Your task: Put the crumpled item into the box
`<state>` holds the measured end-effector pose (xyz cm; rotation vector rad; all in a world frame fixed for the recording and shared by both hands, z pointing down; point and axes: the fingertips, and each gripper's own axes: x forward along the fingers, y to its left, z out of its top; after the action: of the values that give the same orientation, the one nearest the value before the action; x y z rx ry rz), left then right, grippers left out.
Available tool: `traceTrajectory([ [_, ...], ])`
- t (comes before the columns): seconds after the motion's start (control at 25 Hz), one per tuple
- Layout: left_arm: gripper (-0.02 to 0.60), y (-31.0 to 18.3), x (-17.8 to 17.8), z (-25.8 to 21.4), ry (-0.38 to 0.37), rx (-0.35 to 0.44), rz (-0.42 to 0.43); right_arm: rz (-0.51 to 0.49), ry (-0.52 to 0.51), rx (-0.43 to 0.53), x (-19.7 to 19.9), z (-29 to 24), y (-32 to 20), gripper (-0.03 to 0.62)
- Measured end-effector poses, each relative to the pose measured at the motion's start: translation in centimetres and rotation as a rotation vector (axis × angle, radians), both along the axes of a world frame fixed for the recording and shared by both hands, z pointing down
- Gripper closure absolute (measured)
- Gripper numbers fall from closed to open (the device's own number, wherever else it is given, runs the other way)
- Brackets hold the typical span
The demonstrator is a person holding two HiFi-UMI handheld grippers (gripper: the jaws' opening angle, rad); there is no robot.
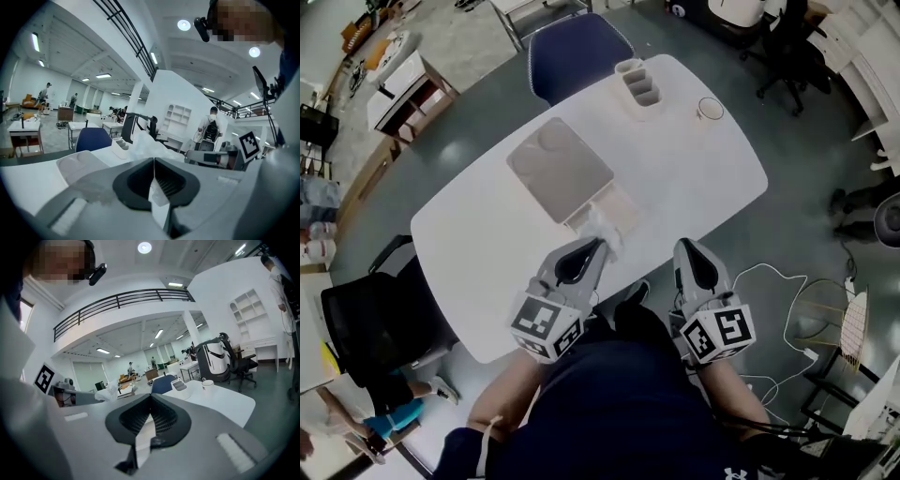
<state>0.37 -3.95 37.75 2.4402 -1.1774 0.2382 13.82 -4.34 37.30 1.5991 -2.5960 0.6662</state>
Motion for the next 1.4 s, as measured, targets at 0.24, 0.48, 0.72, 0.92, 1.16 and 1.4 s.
traceTrajectory([
  [0.24, 0.572, -1.9, -2.9, 2.7, -0.005, -0.055, -0.035, -0.017, 0.036, -0.023, -2.1, 1.1, -2.5, 0.591],
  [0.48, 0.572, -4.6, -4.3, 5.1, -0.023, -0.070, -0.011, -0.032, 0.076, -0.013, -4.1, 1.4, -4.6, 0.591],
  [0.72, 0.572, -8.8, -5.9, 4.5, -0.048, 0.002, -0.045, -0.038, 0.131, 0.077, -5.3, 0.4, -8.4, 0.592],
  [0.92, 0.572, -11.0, -5.1, 6.3, -0.088, 0.015, -0.029, -0.033, 0.151, 0.127, -6.2, 1.1, -11.0, 0.592],
  [1.16, 0.572, -11.2, -3.6, 10.8, -0.189, -0.066, 0.047, -0.086, 0.209, 0.110, -7.5, 5.1, -13.1, 0.592],
  [1.4, 0.572, -10.6, -2.2, 12.7, -0.233, -0.104, 0.115, -0.060, 0.161, 0.059, -7.3, 6.7, -13.5, 0.592],
])
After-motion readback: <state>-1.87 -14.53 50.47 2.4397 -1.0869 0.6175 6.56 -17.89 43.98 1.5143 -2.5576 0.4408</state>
